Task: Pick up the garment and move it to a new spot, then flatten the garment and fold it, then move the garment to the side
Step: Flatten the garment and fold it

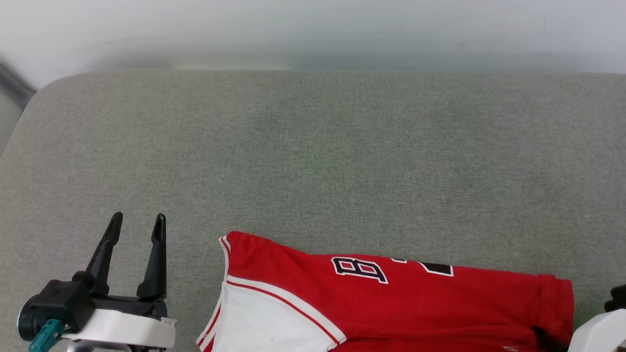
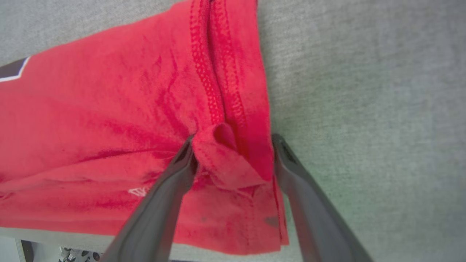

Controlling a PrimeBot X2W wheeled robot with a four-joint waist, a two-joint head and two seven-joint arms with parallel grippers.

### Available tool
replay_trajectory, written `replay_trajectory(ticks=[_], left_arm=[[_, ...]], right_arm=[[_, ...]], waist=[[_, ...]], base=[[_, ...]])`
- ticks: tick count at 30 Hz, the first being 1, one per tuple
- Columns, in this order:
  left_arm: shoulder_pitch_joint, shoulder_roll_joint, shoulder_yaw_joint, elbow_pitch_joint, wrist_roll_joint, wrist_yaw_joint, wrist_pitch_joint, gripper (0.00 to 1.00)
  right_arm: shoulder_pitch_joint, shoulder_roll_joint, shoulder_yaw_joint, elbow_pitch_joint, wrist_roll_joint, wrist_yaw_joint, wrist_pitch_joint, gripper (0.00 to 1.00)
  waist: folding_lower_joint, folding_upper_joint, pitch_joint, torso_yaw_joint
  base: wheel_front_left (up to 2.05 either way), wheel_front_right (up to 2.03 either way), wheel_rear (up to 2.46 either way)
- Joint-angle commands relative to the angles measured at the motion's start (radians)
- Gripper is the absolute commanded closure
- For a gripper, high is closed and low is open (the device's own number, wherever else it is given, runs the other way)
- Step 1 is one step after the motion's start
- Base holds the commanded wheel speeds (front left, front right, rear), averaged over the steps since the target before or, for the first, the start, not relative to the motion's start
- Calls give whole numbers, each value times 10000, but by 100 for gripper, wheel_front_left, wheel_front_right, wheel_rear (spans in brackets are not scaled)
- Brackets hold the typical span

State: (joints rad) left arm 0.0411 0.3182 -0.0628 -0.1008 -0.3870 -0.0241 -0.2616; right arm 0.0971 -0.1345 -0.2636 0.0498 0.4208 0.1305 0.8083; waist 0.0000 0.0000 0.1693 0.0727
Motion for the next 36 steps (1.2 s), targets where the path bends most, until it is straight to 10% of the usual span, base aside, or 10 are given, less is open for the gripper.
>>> replay_trajectory(ticks=[1,10,11,13,36], left_arm=[[-91,-191,121,66,177,-170,-44,0],[-226,-851,621,413,737,-735,-44,0],[-195,-906,663,443,787,-792,-44,0],[-147,-985,754,486,862,-846,-44,0],[-19,-1245,1029,386,1238,-1062,-45,0]], right_arm=[[-107,282,310,384,-43,9,-27,0],[-71,626,1604,1029,75,75,-303,0],[-37,619,1651,1061,23,75,-316,51],[0,523,1670,1069,-75,75,-393,100],[-1021,-994,-935,1683,-1609,-5,-1559,100]], waist=[[0,0,75,70],[0,0,55,184],[0,0,17,174],[0,0,-70,159],[0,0,-383,-130]], base=[[0,0,0],[0,0,0],[0,0,0],[0,0,0],[0,0,0]])
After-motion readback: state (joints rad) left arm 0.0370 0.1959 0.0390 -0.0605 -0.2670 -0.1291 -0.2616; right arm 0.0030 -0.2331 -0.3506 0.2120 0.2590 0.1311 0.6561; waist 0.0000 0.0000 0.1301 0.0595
